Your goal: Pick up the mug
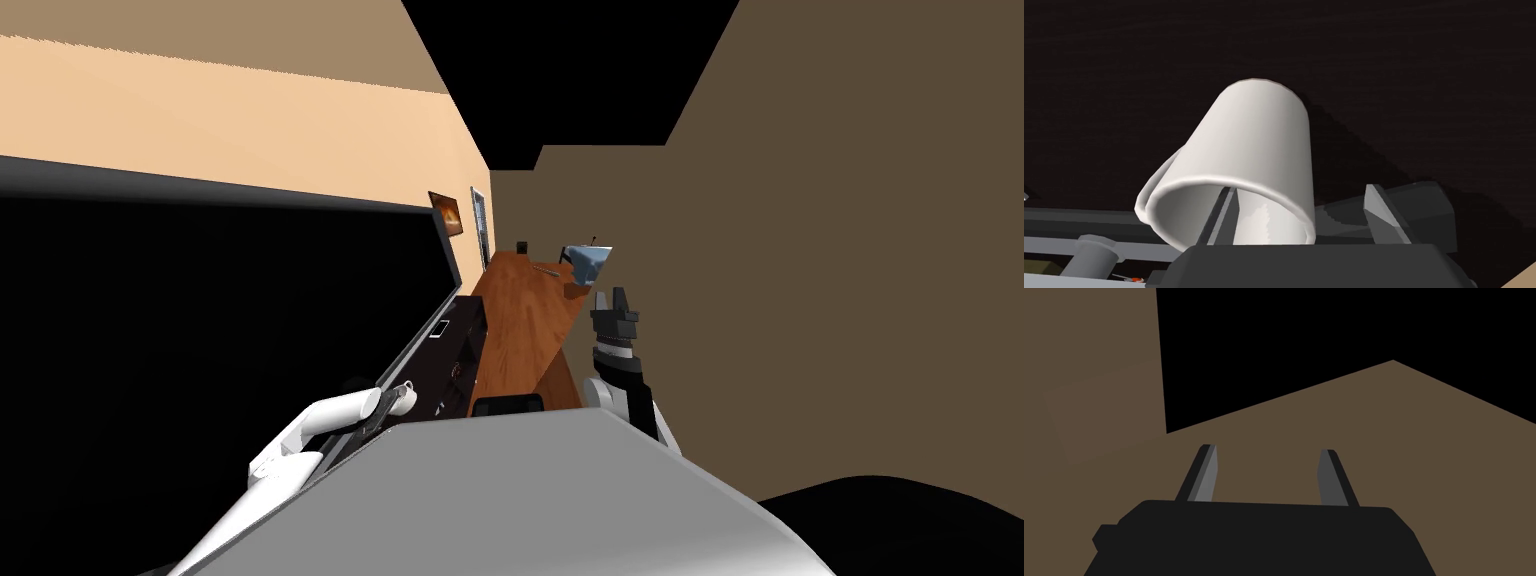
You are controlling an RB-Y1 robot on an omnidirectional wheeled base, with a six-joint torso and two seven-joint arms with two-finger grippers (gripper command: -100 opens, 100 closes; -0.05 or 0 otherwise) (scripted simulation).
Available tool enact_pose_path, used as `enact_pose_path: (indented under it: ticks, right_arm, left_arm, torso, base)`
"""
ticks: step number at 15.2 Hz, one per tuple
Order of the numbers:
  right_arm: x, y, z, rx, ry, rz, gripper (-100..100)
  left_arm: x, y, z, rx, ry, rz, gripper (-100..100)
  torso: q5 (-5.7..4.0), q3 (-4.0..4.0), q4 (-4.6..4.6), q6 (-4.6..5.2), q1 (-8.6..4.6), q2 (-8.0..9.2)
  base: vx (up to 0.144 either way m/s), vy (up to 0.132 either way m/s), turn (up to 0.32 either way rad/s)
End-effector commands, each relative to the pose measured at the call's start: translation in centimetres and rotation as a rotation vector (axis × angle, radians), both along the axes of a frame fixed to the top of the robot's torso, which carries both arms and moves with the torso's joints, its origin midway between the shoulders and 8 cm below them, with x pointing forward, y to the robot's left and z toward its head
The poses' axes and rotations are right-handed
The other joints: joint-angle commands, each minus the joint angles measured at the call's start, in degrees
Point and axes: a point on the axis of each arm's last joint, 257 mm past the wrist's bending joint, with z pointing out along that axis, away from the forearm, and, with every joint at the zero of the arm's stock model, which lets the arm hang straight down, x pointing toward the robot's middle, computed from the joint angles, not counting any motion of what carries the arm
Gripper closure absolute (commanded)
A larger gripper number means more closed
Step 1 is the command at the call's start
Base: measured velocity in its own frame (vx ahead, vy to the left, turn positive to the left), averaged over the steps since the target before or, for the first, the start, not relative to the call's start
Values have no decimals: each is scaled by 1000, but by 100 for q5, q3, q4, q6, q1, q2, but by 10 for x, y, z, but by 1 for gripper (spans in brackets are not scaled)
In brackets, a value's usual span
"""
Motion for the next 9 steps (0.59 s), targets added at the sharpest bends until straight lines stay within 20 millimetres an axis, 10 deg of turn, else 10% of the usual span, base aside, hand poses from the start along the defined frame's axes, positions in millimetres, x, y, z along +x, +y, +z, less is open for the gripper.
enact_pose_path:
  ticks: [1,9]
  right_arm:
    - [0,0,0,0,0,0,0]
    - [0,0,0,0,0,0,0]
  left_arm:
    - [0,0,0,0,0,0,100]
    - [1,2,14,2,2,-8,100]
  torso:
    - [0,0,0,0,0,0]
    - [-2,-5,0,-2,-16,-11]
  base:
    - [0,0,0]
    - [7,-19,22]
